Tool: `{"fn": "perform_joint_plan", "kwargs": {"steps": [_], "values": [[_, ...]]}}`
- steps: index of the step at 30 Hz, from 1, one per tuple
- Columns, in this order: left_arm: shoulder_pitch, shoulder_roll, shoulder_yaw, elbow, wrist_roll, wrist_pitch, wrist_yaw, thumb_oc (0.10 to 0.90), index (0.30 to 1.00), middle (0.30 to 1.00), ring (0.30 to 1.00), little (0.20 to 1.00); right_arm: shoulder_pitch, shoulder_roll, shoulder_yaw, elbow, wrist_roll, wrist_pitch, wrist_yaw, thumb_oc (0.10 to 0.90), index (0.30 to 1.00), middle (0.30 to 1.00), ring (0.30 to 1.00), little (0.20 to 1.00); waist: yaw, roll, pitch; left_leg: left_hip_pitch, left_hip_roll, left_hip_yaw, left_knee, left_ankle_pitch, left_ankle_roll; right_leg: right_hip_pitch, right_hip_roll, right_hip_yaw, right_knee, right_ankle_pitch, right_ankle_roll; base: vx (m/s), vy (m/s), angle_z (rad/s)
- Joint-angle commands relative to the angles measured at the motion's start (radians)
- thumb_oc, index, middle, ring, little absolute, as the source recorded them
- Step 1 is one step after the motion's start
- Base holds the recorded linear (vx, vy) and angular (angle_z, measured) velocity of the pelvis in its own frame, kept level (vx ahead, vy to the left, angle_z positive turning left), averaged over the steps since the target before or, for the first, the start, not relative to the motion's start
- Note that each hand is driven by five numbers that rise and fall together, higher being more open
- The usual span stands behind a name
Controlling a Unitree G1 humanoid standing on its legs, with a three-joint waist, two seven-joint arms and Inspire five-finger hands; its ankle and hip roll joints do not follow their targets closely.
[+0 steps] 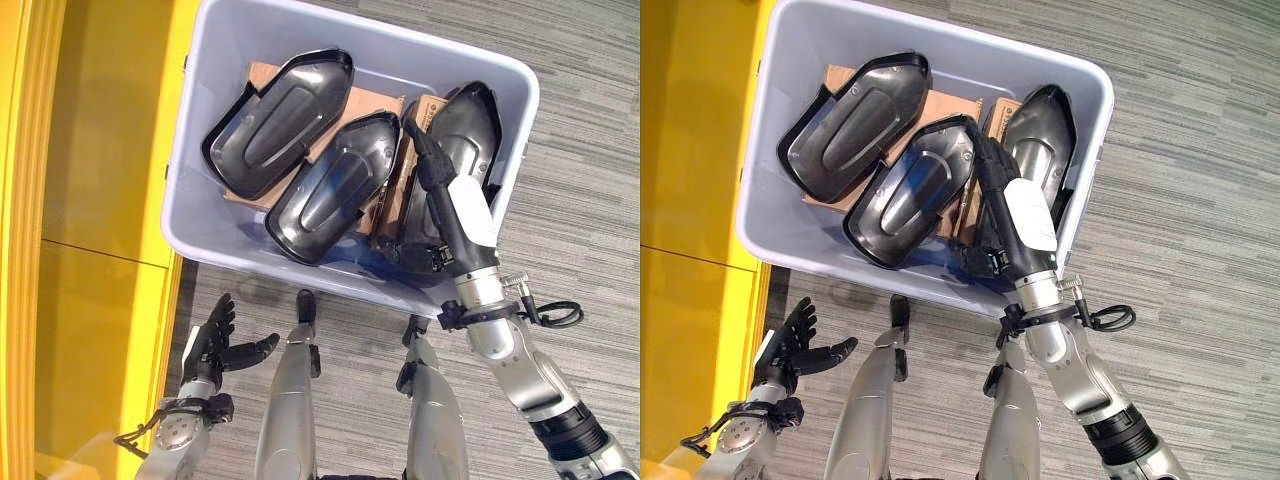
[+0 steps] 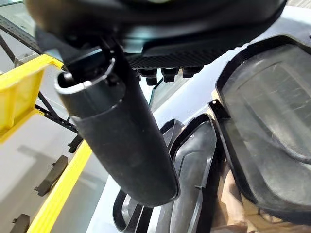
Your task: Move parts from the plastic box to the shelf.
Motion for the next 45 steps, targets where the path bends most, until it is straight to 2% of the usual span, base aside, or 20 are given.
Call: {"fn": "perform_joint_plan", "kwargs": {"steps": [1,3,4,5,9,19,25,33,45], "values": [[0.074,0.042,0.044,-0.079,0.013,-0.039,0.028,0.9,1.0,1.0,1.0,1.0,0.0,-0.054,-0.065,-0.218,0.033,-0.108,-0.031,0.9,1.0,1.0,1.0,1.0,-0.028,-0.007,-0.013,0.028,0.03,0.04,-0.063,0.004,0.001,0.1,-0.05,-0.013,0.146,-0.205,0.042,0.0,0.0,0.0],[0.078,0.042,0.049,-0.08,0.012,-0.04,0.026,0.9,1.0,1.0,1.0,1.0,0.035,-0.072,-0.093,-0.232,0.029,-0.11,-0.029,0.9,1.0,1.0,1.0,1.0,-0.033,-0.011,-0.013,0.031,0.03,0.038,-0.062,0.002,0.0,0.104,-0.049,-0.015,0.148,-0.206,0.043,-0.03,0.011,0.0],[0.076,0.04,0.054,-0.08,0.013,-0.039,0.025,0.9,1.0,1.0,1.0,1.0,0.044,-0.078,-0.105,-0.24,0.026,-0.111,-0.028,0.9,1.0,1.0,1.0,1.0,-0.036,-0.013,-0.013,0.014,0.029,0.044,-0.064,0.025,0.009,0.091,-0.05,-0.023,0.142,-0.188,0.037,0.0,0.0,0.0],[0.081,0.039,0.057,-0.081,0.011,-0.039,0.024,0.9,1.0,1.0,1.0,1.0,0.064,-0.084,-0.118,-0.249,0.027,-0.115,-0.028,0.9,1.0,1.0,1.0,1.0,-0.038,-0.016,-0.013,0.031,0.033,0.038,-0.061,0.003,-0.001,0.107,-0.047,-0.017,0.145,-0.205,0.044,0.0,0.0,0.0],[0.099,0.042,0.066,-0.082,0.014,-0.04,0.023,0.9,1.0,1.0,1.0,1.0,0.135,-0.106,-0.161,-0.285,0.045,-0.134,-0.025,0.9,1.0,1.0,1.0,1.0,-0.048,-0.028,-0.013,0.032,0.039,0.039,-0.056,-0.002,-0.003,0.112,-0.045,-0.02,0.146,-0.207,0.045,0.02,-0.006,0.01],[0.126,0.039,0.085,-0.087,0.014,-0.041,0.013,0.9,1.0,1.0,1.0,1.0,0.243,-0.159,-0.208,-0.305,0.077,-0.146,0.028,0.9,1.0,1.0,1.0,1.0,-0.059,-0.041,-0.013,0.038,0.042,0.038,-0.054,-0.004,-0.006,0.121,-0.04,-0.02,0.141,-0.207,0.048,0.0,0.0,0.0],[0.13,0.045,0.086,-0.091,0.015,-0.043,0.009,0.9,1.0,1.0,1.0,1.0,0.284,-0.174,-0.2,-0.291,0.102,-0.148,0.067,0.9,1.0,1.0,1.0,1.0,-0.061,-0.044,-0.013,0.035,0.043,0.038,-0.052,-0.005,-0.007,0.118,-0.039,-0.02,0.144,-0.209,0.047,0.0,0.0,0.0],[0.131,0.05,0.086,-0.096,0.017,-0.044,0.008,0.9,1.0,1.0,1.0,1.0,0.287,-0.184,-0.173,-0.265,0.112,-0.142,0.094,0.9,1.0,1.0,1.0,1.0,-0.06,-0.046,-0.013,0.036,0.044,0.04,-0.054,-0.004,-0.007,0.118,-0.038,-0.019,0.145,-0.213,0.046,0.0,0.0,0.0],[0.125,0.039,0.084,-0.097,0.011,-0.053,0.024,0.9,1.0,1.0,1.0,1.0,0.234,-0.185,-0.172,-0.234,-0.009,-0.112,0.033,0.9,1.0,1.0,1.0,1.0,-0.054,-0.036,-0.013,0.024,0.041,0.038,-0.047,-0.008,-0.006,0.11,-0.04,-0.02,0.147,-0.214,0.047,0.0,0.0,0.0]]}}
